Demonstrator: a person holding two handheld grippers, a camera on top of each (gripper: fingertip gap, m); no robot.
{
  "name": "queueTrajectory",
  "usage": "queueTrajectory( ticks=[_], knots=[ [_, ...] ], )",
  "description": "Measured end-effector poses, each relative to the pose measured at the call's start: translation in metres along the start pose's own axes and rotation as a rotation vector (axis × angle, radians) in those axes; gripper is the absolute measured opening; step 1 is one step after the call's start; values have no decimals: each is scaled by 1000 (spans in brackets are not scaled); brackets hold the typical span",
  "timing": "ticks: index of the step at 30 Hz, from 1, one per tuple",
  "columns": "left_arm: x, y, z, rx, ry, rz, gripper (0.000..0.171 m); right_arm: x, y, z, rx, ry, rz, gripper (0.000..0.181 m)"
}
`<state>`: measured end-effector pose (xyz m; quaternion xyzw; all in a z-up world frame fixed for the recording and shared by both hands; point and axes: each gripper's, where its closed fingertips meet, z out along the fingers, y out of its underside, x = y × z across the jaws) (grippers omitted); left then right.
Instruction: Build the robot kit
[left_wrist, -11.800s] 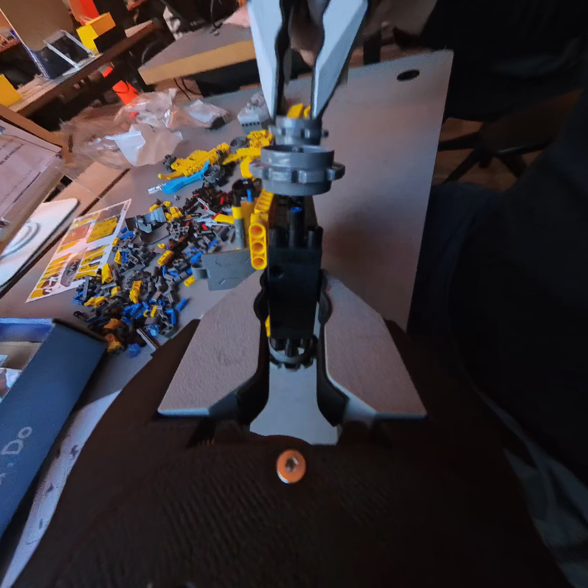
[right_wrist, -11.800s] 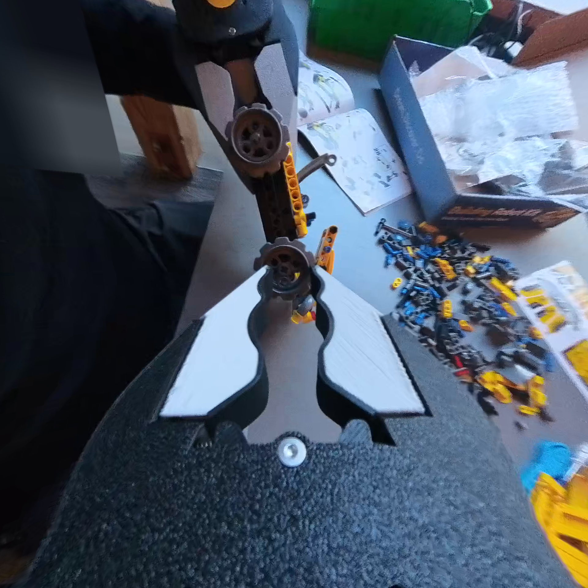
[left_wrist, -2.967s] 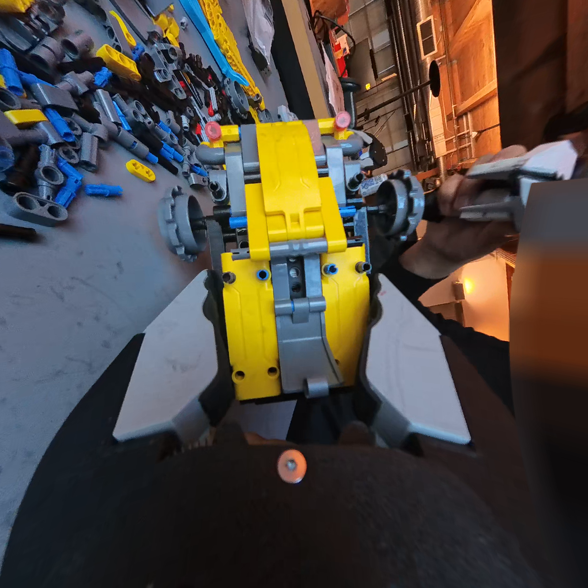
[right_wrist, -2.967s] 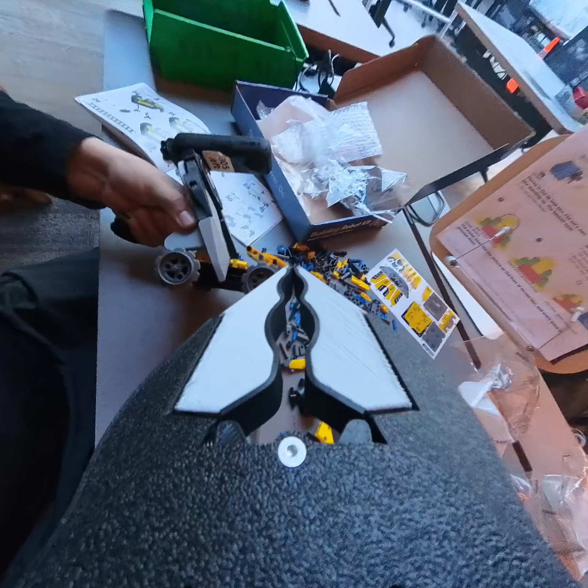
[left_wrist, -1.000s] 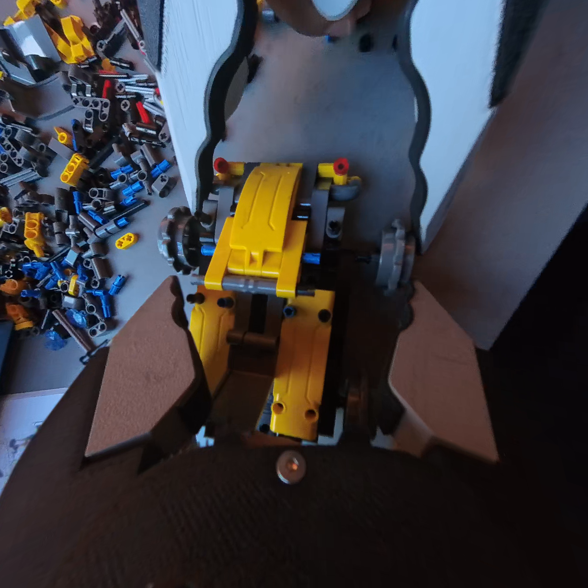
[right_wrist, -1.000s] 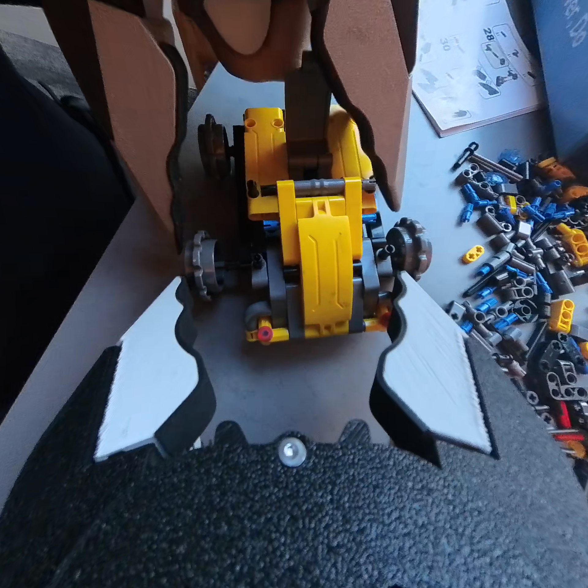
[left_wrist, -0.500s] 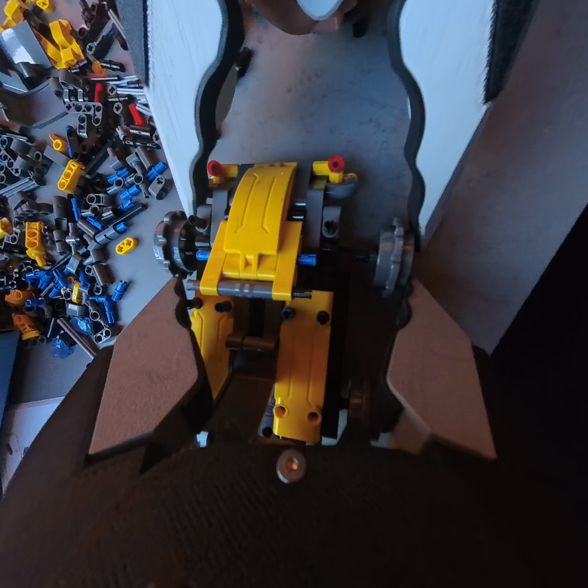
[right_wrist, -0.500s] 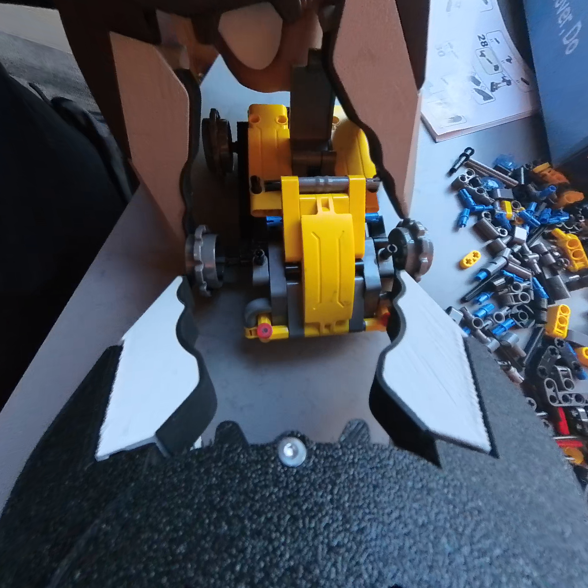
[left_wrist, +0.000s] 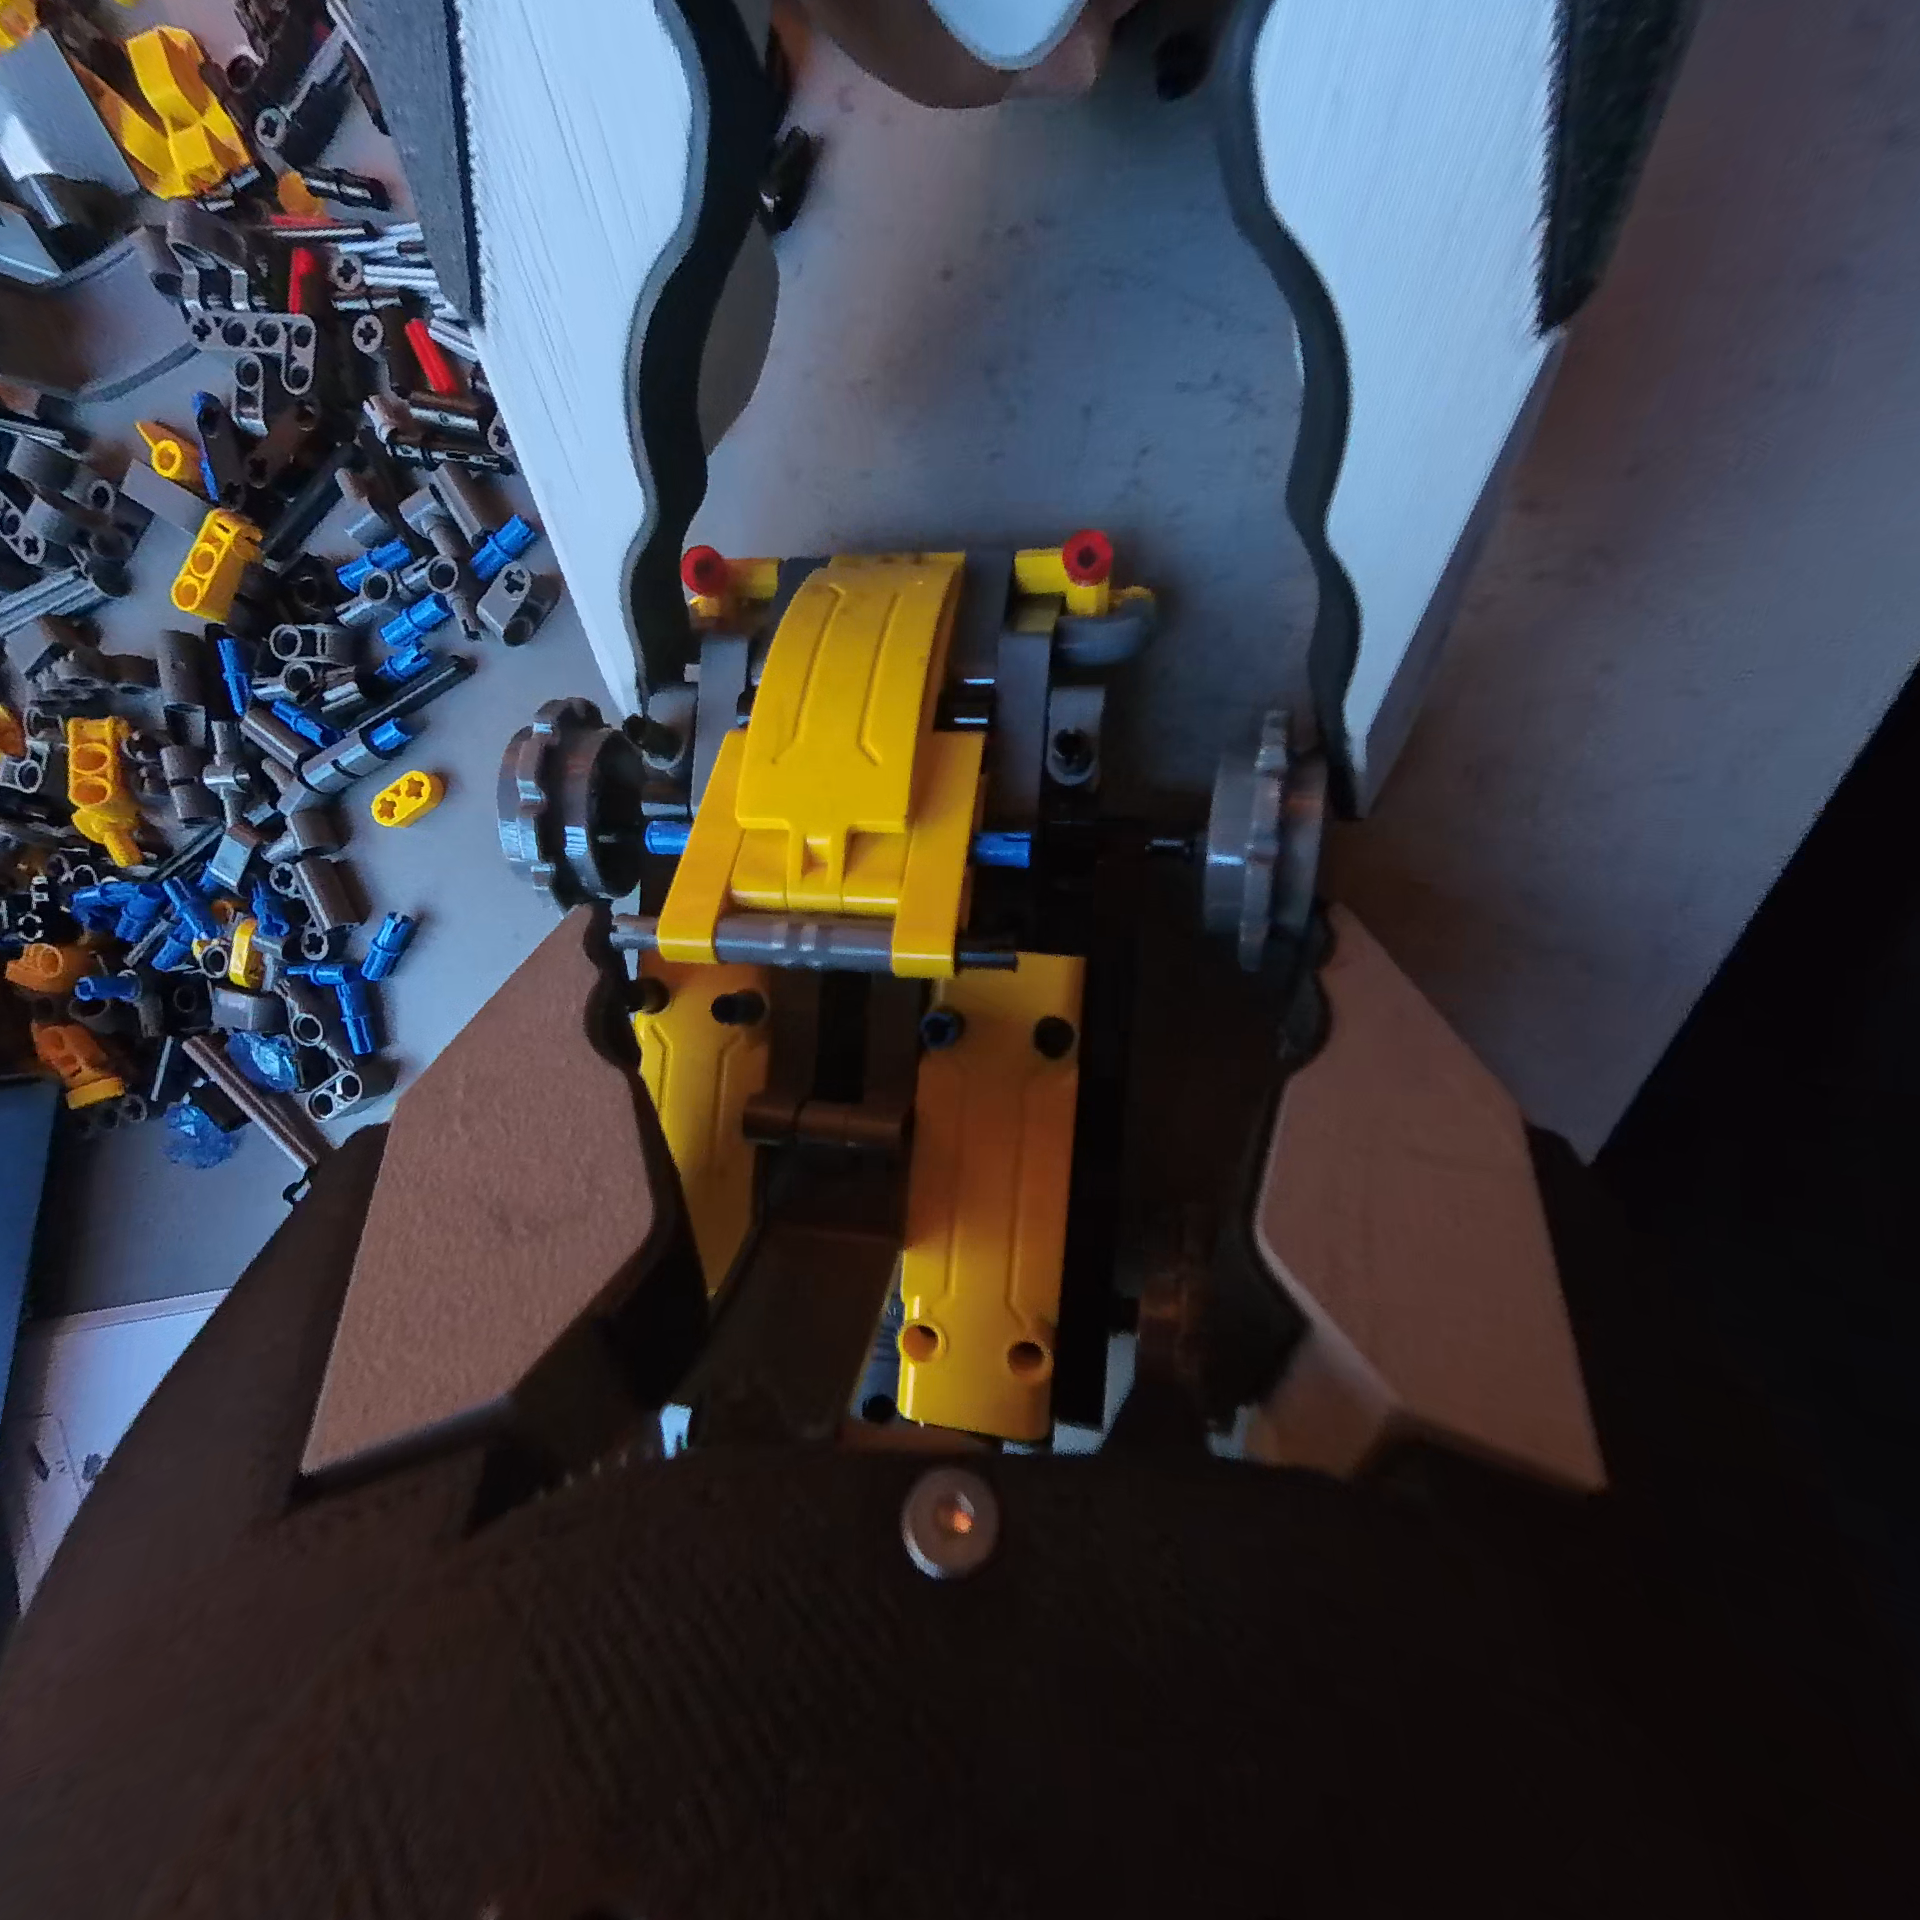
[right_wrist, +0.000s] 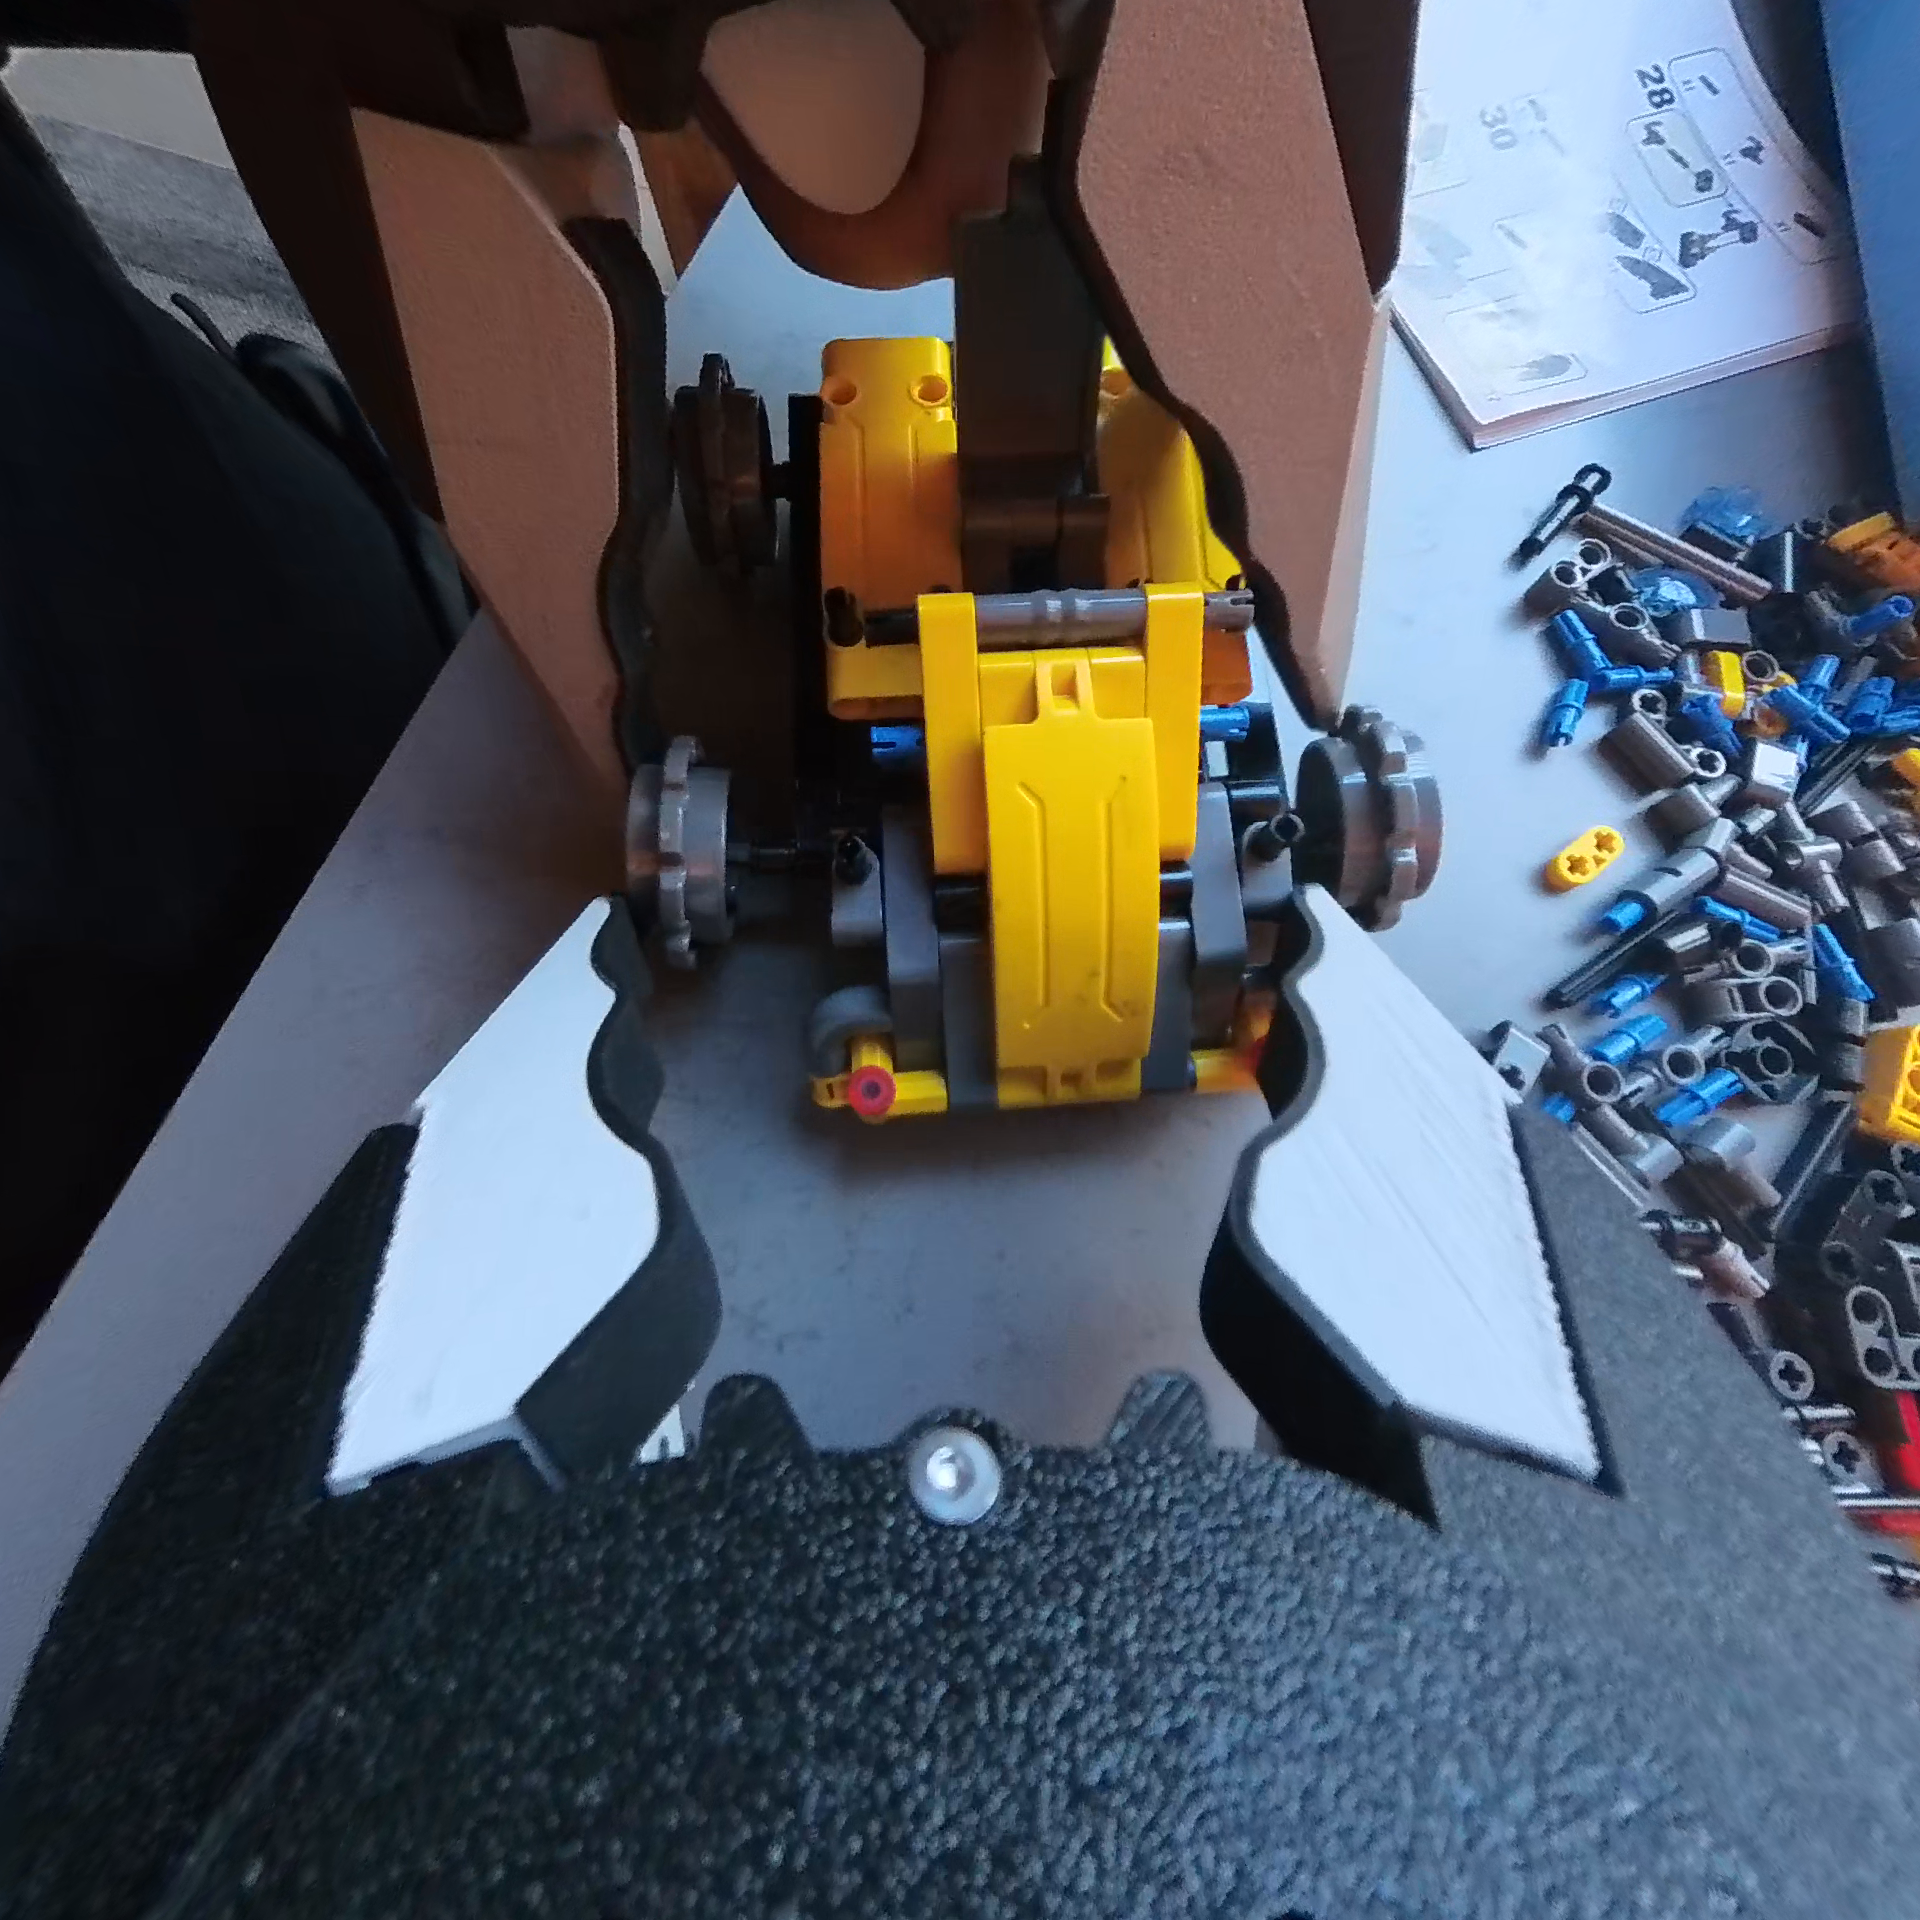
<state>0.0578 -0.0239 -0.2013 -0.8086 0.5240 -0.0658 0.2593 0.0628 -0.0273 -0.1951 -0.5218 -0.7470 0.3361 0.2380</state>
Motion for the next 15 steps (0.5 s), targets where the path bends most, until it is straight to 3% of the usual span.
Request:
queueTrajectory(
  ticks=[8,15],
  knots=[
    [-1,3,-1,-12,8,-4,128,1,-2,1,7,2,8,115],
    [0,0,-9,57,3,-9,129,0,-6,0,16,53,-26,120]
  ],
)
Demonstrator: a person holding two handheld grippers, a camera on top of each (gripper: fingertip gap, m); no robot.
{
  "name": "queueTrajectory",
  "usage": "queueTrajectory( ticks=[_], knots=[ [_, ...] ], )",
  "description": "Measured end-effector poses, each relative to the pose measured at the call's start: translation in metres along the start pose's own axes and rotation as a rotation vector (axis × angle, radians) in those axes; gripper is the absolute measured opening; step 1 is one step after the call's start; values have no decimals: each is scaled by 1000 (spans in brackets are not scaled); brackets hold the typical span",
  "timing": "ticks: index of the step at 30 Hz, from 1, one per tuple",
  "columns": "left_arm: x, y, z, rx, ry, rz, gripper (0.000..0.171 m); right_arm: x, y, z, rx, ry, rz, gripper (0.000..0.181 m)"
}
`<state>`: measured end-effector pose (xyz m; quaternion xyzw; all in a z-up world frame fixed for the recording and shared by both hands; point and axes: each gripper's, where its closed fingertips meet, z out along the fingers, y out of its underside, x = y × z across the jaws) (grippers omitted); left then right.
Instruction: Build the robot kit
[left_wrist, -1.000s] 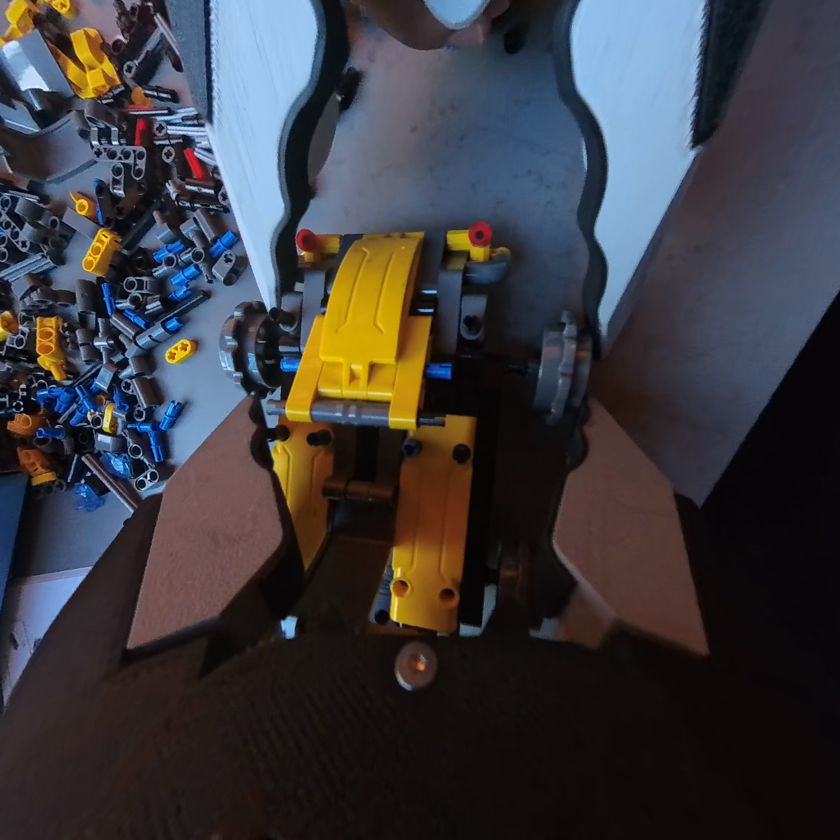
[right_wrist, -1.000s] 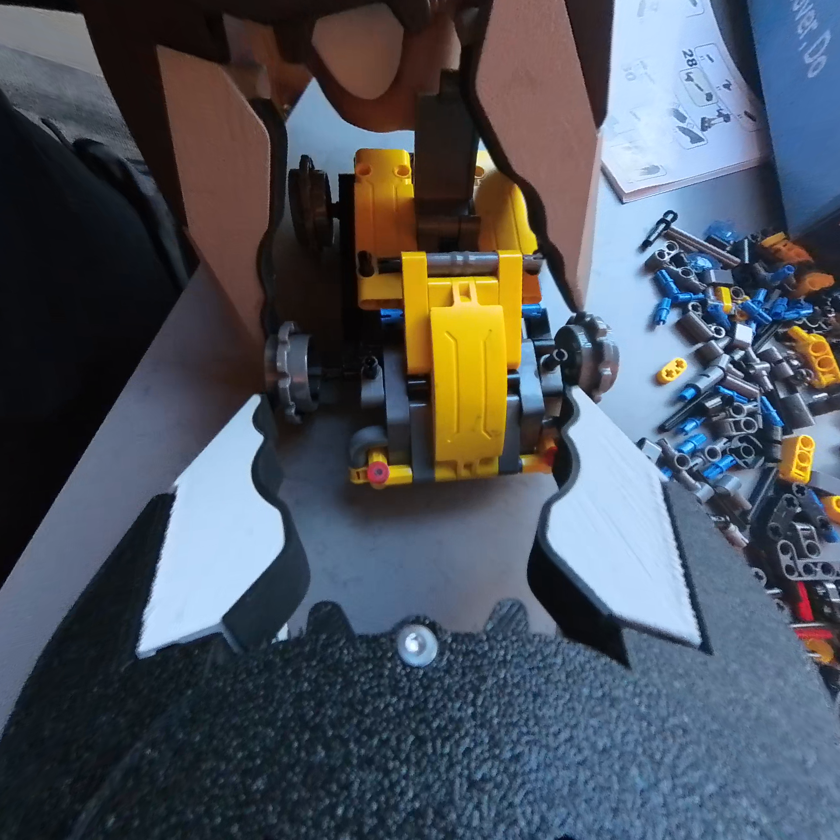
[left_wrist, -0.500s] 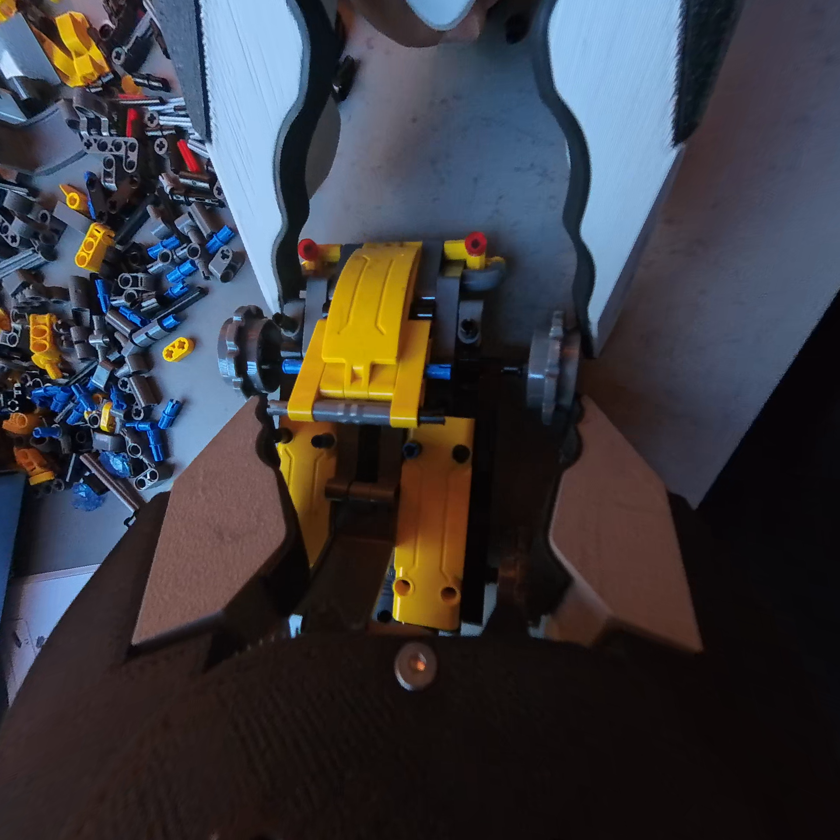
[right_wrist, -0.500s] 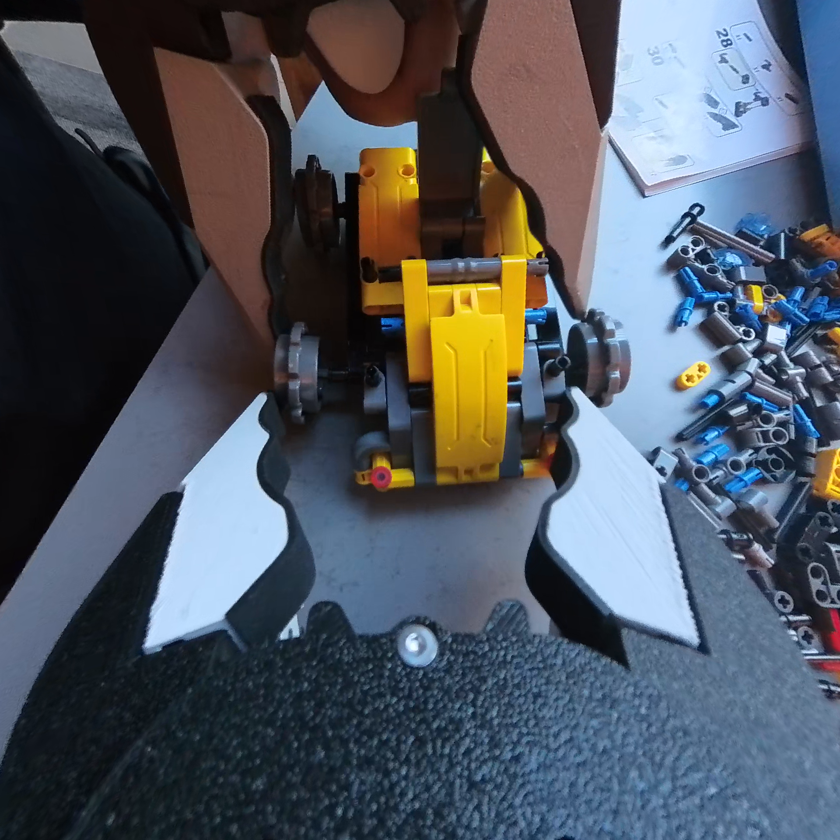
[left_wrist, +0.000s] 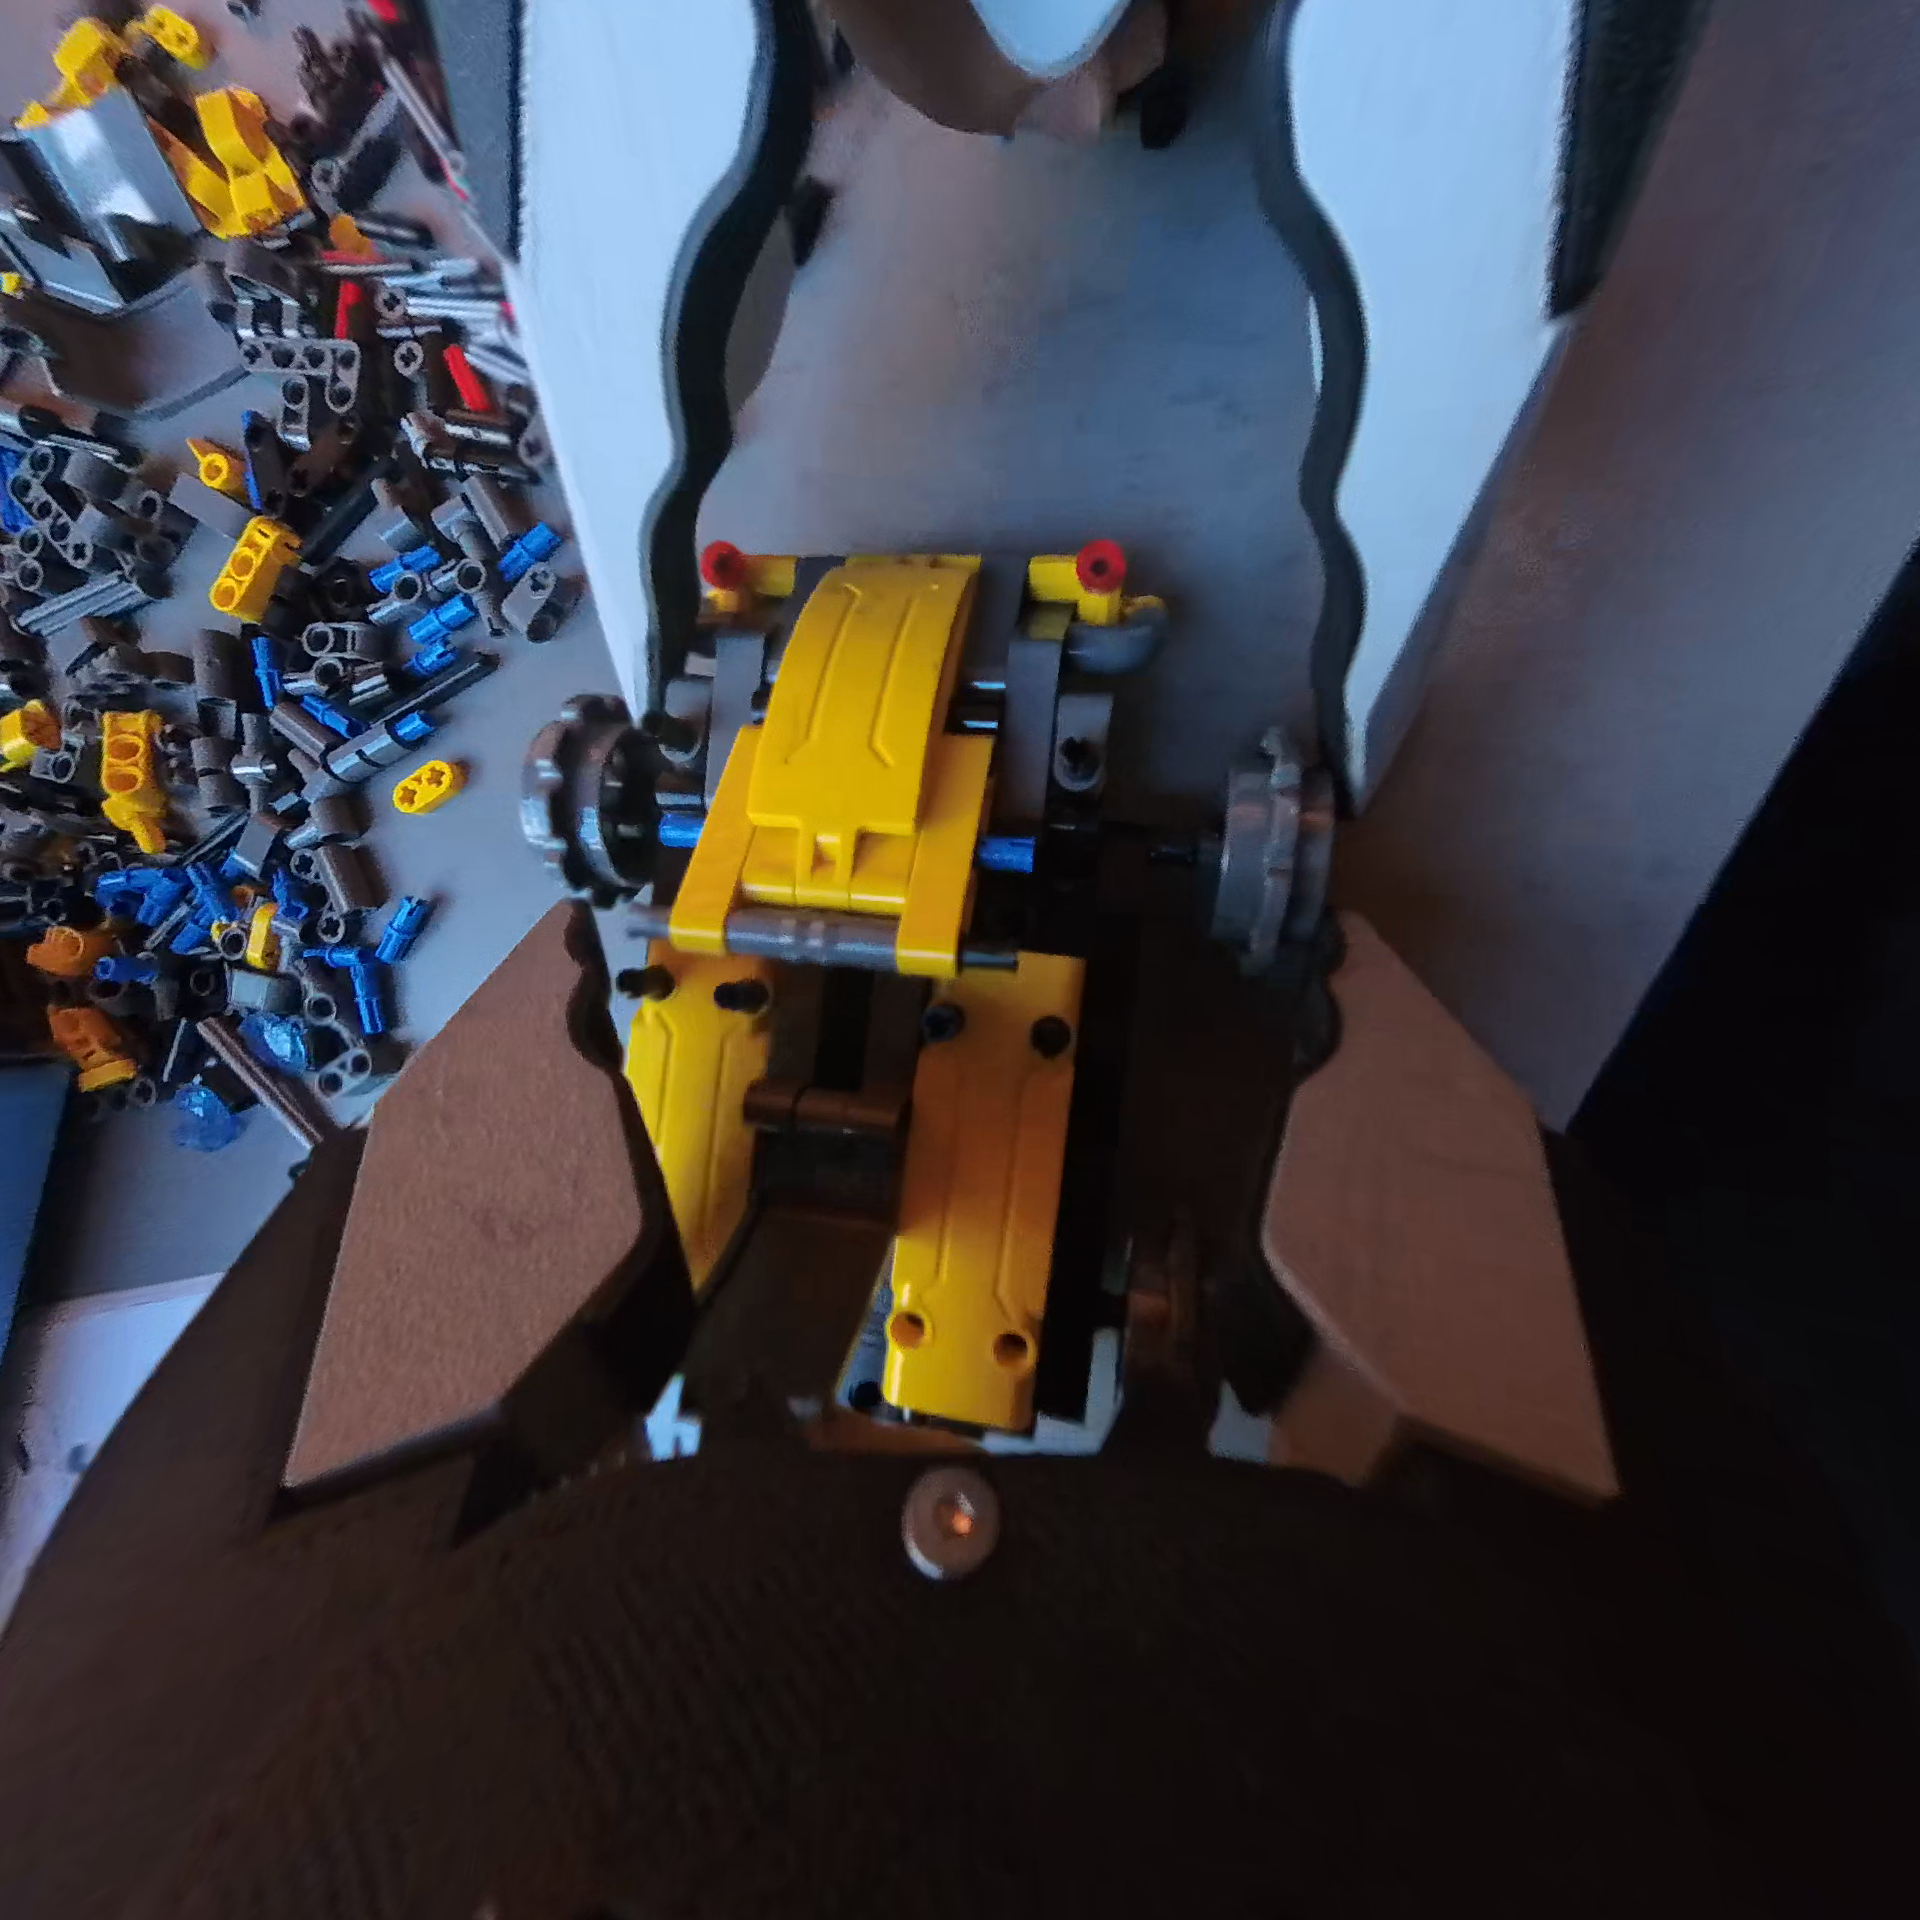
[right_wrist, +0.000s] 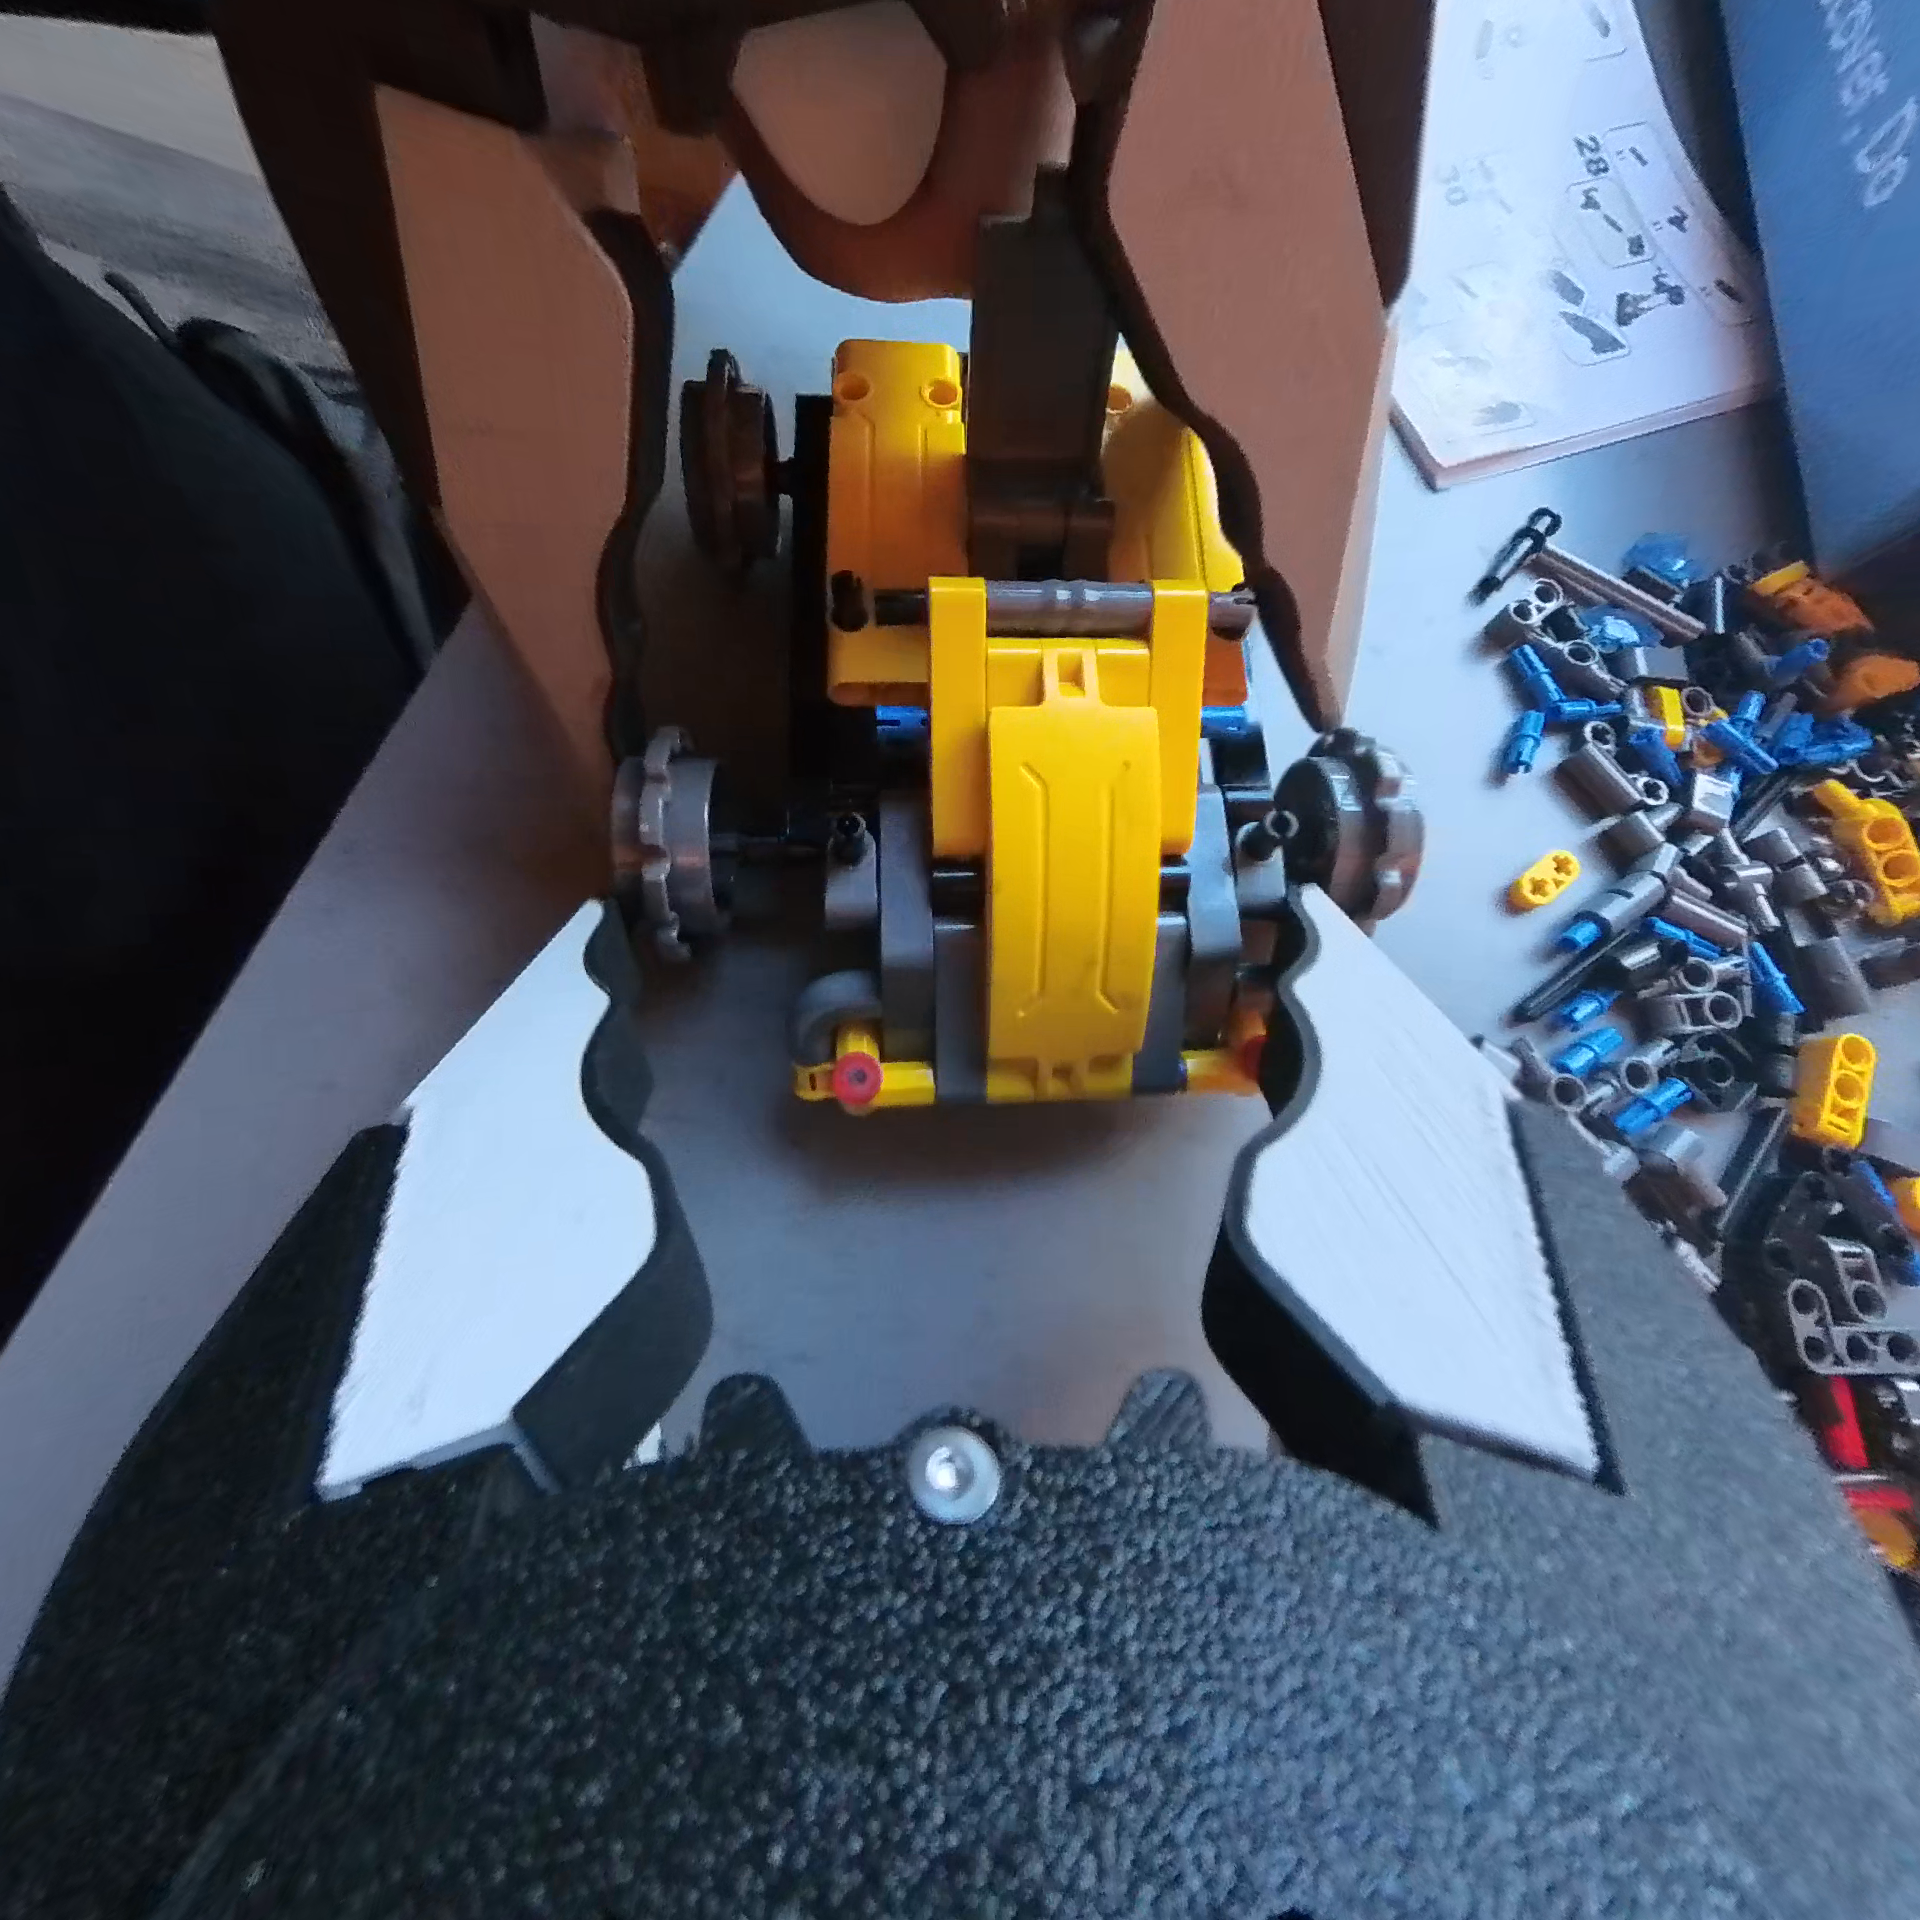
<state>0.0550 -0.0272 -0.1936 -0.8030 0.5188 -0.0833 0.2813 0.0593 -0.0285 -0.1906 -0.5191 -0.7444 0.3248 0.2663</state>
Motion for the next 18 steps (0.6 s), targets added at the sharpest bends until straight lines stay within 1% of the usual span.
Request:
queueTrajectory(
  ticks=[3,5,7,9,11,13,15,18],
  knots=[
    [-3,-6,-22,71,14,-68,130,3,-8,-12,55,9,41,116],
    [-6,-4,-42,119,27,-109,129,7,-14,-29,107,44,71,116],
    [-10,4,-60,149,37,-161,127,8,-18,-50,152,65,97,116],
    [-18,21,-70,142,18,-196,127,9,-14,-69,161,90,119,115],
    [-23,39,-73,126,-5,-207,127,12,-8,-84,165,110,154,115],
    [-21,51,-70,124,8,-234,127,13,-2,-98,183,120,182,115],
    [-14,56,-63,134,40,-256,127,13,4,-107,191,106,200,113],
    [-10,62,-52,120,49,-248,126,10,11,-114,171,68,221,111]
  ],
)
